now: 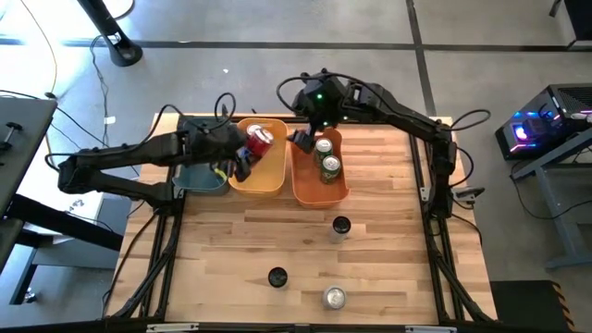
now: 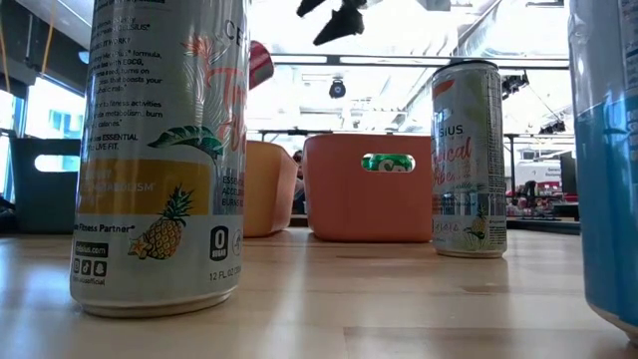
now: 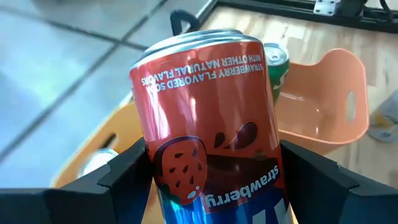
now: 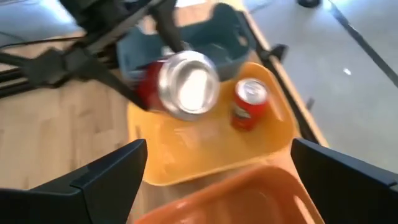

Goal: Sort soda cans
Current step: Put the orange soda can into the yellow bin

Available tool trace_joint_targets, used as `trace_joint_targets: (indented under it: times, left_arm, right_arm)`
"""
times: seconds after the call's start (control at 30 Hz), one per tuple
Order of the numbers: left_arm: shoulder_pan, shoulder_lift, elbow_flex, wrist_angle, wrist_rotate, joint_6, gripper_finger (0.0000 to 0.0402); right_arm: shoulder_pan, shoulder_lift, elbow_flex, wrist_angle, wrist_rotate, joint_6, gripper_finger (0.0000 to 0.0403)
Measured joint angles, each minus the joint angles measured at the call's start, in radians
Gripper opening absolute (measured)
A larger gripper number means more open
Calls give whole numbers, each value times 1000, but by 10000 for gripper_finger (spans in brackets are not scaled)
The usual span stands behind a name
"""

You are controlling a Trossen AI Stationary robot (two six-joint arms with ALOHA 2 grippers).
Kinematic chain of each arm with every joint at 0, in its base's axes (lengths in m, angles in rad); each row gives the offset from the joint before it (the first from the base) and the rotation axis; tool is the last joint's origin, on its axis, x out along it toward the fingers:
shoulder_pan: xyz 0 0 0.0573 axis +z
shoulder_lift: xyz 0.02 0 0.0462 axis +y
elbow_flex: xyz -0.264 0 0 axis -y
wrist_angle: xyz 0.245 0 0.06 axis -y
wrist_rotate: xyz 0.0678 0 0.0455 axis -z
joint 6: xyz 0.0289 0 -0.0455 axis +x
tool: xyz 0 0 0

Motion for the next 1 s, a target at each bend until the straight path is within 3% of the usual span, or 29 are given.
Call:
trace_joint_targets:
  times: [0.37,0.63,0.8,1.0]
  left_arm:
    - [-81,19,1,122,-102,165,285]
    - [-131,19,1,134,-110,262,285]
    - [-160,19,2,191,-162,336,285]
    - [-167,19,2,194,-197,380,285]
  right_arm:
    - [43,79,0,103,-9,-10,394]
    - [44,106,0,193,-56,-7,394]
    - [45,120,0,186,-133,17,394]
    - [54,132,0,177,-139,19,394]
